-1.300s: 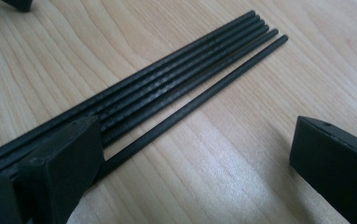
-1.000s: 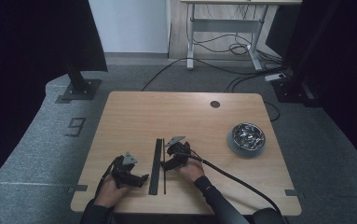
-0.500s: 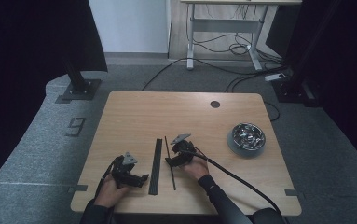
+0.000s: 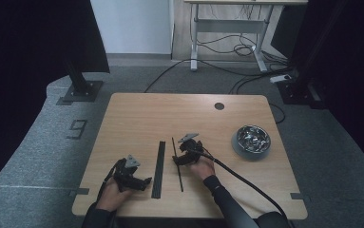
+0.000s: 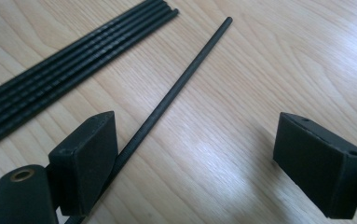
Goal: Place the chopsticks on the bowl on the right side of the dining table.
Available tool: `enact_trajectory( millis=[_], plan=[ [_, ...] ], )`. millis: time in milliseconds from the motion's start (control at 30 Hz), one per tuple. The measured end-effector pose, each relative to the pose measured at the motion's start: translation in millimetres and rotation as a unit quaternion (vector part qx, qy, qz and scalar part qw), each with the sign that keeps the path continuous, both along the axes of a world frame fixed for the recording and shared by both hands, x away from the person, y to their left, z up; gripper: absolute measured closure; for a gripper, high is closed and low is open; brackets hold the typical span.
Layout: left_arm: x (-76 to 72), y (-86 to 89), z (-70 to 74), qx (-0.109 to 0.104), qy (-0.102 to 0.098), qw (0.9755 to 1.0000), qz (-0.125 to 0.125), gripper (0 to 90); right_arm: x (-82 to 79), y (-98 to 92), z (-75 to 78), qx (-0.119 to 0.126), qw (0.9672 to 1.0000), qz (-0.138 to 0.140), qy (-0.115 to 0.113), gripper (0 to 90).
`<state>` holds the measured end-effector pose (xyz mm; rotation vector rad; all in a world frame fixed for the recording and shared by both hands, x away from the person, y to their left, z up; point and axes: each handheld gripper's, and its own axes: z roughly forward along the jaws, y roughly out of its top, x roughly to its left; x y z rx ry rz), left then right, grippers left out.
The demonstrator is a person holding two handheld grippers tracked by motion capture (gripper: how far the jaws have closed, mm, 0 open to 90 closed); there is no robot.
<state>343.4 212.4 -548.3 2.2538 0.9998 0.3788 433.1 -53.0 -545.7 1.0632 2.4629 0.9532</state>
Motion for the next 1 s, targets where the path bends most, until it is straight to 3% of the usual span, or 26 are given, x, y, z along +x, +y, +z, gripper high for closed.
enact_trajectory(
  millis=[367,1000],
  plan=[
    [-0.2,-0.2,-0.1,-0.001,0.0,1.0,0.001,0.0,-1.4,-26.2,-1.8,0.01,0.9996,-0.027,0.002,13.5],
    [-0.2,-0.2,-0.1,0.0,0.0,1.0,0.001,0.0,-23.6,-92.3,-2.8,0.01,0.9972,-0.075,0.001,14.5]
  ],
)
